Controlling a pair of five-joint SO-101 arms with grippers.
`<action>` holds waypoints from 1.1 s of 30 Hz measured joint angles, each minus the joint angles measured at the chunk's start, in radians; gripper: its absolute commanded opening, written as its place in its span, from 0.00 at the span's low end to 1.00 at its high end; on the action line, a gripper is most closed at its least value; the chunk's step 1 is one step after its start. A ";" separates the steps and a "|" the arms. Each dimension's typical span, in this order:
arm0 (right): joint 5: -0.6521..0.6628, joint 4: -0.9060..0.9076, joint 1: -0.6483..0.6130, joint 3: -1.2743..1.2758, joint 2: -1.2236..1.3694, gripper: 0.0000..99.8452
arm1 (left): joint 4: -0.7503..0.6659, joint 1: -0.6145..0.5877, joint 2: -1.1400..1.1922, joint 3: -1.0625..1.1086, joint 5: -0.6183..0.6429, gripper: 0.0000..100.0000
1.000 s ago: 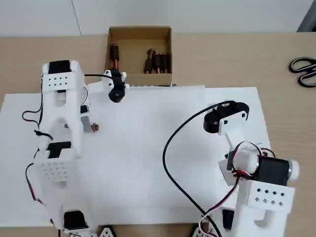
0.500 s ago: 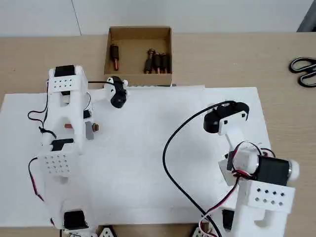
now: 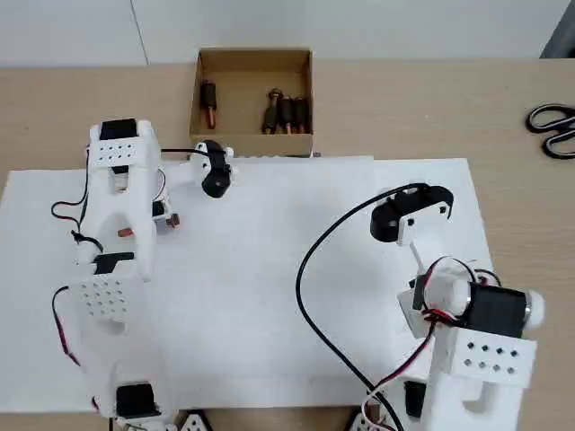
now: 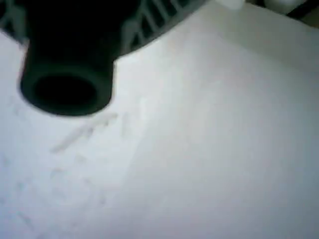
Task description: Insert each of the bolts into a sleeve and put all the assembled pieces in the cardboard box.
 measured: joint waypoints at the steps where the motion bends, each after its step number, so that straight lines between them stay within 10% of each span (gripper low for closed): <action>1: 0.000 0.000 0.000 0.000 0.000 0.00 | 0.003 0.000 0.000 0.000 0.000 0.01; 12: 0.000 0.000 0.000 0.000 0.000 0.00 | -0.003 0.035 -0.098 0.000 0.044 0.01; 21: -0.040 0.011 -0.002 -0.058 0.000 0.00 | -0.003 0.106 -0.411 0.002 0.516 0.01; 33: -0.095 0.011 0.000 -0.160 -0.041 0.00 | 0.003 0.127 -0.921 0.318 0.830 0.00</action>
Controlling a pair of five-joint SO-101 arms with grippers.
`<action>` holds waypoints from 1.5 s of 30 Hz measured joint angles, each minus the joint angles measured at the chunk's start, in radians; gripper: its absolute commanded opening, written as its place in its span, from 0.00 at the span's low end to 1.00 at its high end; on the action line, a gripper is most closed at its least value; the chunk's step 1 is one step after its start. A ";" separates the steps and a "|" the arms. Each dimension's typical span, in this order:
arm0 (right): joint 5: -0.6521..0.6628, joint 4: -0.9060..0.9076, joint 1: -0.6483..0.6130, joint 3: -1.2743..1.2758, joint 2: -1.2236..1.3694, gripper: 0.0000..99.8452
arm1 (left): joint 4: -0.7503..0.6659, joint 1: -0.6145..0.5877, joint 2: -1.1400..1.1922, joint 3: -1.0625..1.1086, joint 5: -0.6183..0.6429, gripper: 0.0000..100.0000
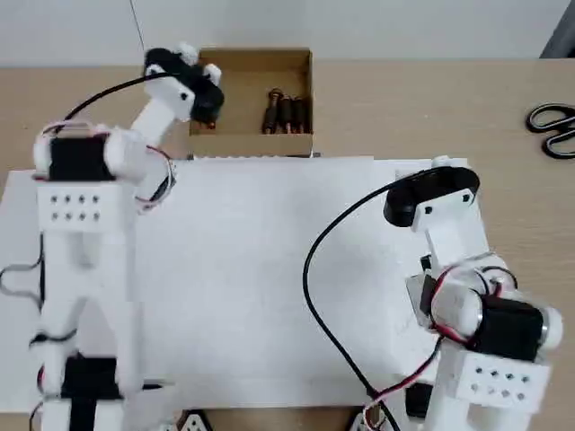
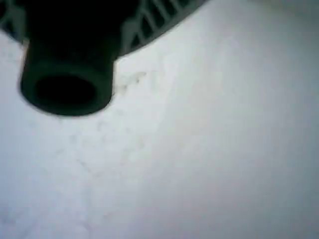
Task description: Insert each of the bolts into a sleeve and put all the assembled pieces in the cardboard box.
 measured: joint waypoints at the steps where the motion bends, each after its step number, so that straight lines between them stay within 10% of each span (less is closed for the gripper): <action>1: -0.018 -0.003 0.000 0.000 -0.026 0.00 | 0.000 0.011 -0.060 0.052 0.046 0.00; 11: -0.347 -0.371 -0.215 0.327 -0.361 0.00 | -0.341 0.072 -0.654 0.663 0.568 0.00; 25: -0.411 -0.674 -0.634 0.850 -0.741 0.00 | -0.822 0.081 -1.418 1.435 0.882 0.01; 45: -0.483 -1.071 -0.931 1.194 -0.818 0.00 | -0.901 0.285 -1.629 1.590 1.112 0.01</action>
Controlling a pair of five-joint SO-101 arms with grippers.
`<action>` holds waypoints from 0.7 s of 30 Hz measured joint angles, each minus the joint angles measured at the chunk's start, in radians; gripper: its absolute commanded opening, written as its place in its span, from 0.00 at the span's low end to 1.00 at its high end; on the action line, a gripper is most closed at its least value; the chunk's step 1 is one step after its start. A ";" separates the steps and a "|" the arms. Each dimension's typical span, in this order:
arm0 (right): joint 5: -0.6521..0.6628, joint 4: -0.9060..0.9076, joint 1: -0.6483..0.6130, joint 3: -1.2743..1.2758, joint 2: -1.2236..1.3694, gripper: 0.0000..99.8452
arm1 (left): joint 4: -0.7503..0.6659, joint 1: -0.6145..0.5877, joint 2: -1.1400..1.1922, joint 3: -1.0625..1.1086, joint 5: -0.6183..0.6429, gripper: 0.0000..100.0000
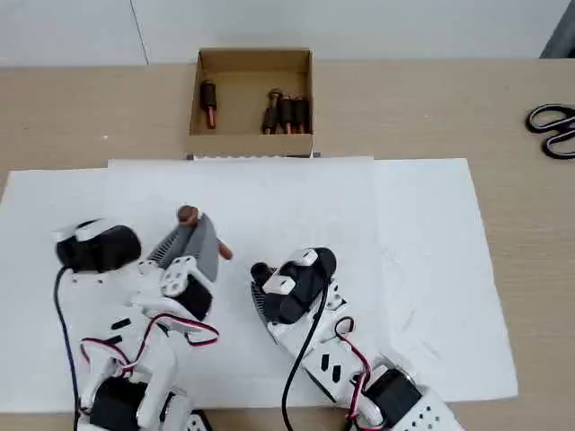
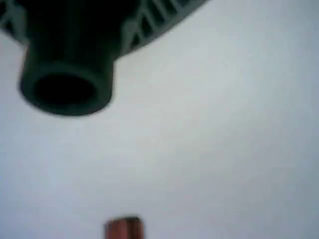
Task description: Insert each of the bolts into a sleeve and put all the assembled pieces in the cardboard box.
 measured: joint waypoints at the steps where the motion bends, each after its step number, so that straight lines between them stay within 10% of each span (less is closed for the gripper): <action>1: 0.000 0.000 -0.002 0.000 0.000 0.00 | 0.000 0.021 0.000 0.002 0.000 0.01; 21: 0.000 0.002 -0.011 0.000 0.003 0.00 | -0.008 0.157 -0.002 0.080 0.000 0.01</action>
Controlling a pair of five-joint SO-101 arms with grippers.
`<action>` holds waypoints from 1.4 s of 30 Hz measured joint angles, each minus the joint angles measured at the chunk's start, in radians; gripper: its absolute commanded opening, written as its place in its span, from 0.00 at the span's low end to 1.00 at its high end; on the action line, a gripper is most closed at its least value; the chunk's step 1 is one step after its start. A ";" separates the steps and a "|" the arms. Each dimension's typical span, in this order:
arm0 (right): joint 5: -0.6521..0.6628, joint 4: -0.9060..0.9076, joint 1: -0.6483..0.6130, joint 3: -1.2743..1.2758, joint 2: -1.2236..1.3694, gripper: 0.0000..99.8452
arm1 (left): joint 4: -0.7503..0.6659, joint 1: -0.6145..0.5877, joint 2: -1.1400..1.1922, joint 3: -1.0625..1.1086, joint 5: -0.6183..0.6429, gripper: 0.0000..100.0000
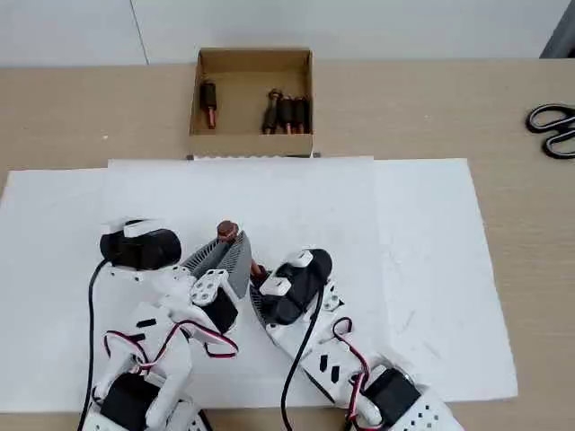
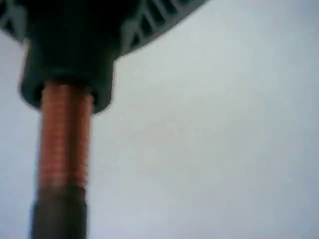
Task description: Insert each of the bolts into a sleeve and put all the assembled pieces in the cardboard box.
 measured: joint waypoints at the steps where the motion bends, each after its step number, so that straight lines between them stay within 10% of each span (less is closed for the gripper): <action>1: 0.000 0.000 0.000 0.000 0.000 0.00 | -0.005 0.002 0.000 0.003 0.000 0.01; 14: 0.049 0.000 0.008 0.000 0.002 0.00 | -0.005 0.176 -0.003 0.046 -0.241 0.01; 31: 0.055 0.005 0.005 -0.008 0.006 0.00 | 0.132 0.198 -0.009 0.078 -0.164 0.01; 42: 0.055 0.005 0.005 -0.008 0.006 0.00 | 0.133 0.198 -0.009 0.075 -0.164 0.28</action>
